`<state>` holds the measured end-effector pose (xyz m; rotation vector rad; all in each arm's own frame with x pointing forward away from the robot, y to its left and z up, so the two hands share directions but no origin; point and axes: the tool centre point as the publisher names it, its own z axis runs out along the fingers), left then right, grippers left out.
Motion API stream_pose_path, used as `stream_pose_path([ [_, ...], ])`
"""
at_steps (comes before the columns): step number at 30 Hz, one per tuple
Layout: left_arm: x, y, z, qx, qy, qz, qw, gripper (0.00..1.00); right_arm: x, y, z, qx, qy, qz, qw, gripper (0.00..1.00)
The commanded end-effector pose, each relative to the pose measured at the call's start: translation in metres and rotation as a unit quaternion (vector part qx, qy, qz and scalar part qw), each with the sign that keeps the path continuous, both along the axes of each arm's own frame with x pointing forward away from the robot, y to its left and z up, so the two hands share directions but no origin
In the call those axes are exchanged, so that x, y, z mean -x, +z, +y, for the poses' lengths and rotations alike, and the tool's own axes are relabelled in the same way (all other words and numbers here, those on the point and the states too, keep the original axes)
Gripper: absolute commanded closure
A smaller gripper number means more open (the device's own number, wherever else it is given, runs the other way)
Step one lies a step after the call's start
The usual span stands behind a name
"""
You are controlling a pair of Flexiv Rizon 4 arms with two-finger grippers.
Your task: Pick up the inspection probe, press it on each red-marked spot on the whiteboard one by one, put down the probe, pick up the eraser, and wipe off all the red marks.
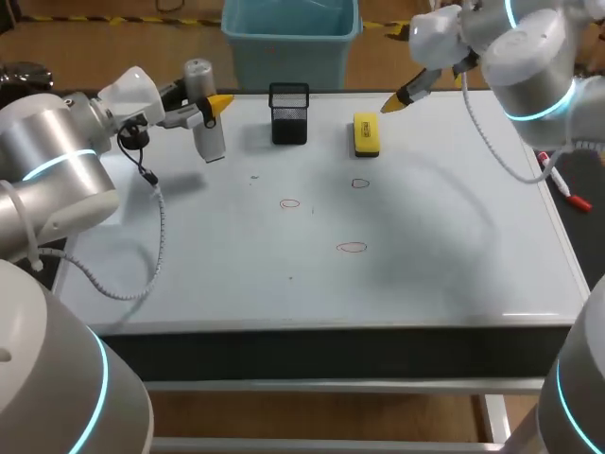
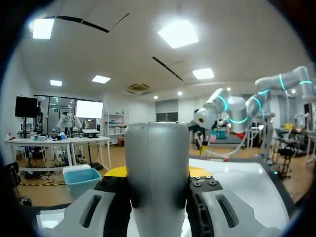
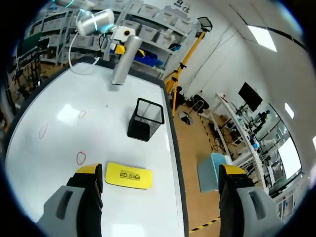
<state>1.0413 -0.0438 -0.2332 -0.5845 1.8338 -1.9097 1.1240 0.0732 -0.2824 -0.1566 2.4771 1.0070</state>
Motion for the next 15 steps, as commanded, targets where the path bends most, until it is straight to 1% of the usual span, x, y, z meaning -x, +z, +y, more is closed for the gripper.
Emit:
stream_pose_path([
  [1,0.0,0.001,-0.001,0.0,0.003,-0.001,1.0,1.0,-0.013,-0.008,0.0,0.321,0.394,0.004,0.861,0.0],
  [2,0.0,0.001,-0.001,0.0,0.003,-0.001,1.0,1.0,-0.015,-0.01,-0.001,0.328,0.402,-0.002,0.855,0.0],
  [3,0.0,0.001,-0.001,0.0,0.003,-0.001,1.0,1.0,-0.018,-0.012,-0.002,0.343,0.416,-0.023,0.842,0.0],
  [4,0.0,0.001,-0.001,0.0,0.003,-0.001,1.0,1.0,-0.02,-0.014,-0.003,0.349,0.426,-0.028,0.834,0.0],
  [5,0.0,0.001,-0.001,0.0,0.003,-0.001,1.0,1.0,-0.021,-0.017,-0.004,0.355,0.443,-0.04,0.822,0.0],
  [9,0.0,0.001,-0.001,0.0,0.003,-0.001,1.0,1.0,-0.023,-0.025,-0.008,0.362,0.482,-0.071,0.794,0.0],
  [10,0.0,0.001,-0.001,0.0,0.003,-0.001,1.0,1.0,-0.022,-0.029,-0.01,0.369,0.5,-0.08,0.78,0.0],
  [12,0.0,0.001,-0.001,0.0,0.003,-0.001,1.0,1.0,-0.021,-0.035,-0.013,0.372,0.518,-0.09,0.765,0.0],
  [13,0.0,0.001,-0.001,0.0,0.003,-0.001,1.0,1.0,-0.02,-0.04,-0.016,0.376,0.533,-0.095,0.752,0.0],
  [15,0.0,0.001,-0.001,0.0,0.003,-0.001,1.0,1.0,-0.016,-0.047,-0.018,0.383,0.552,-0.107,0.733,0.0],
])
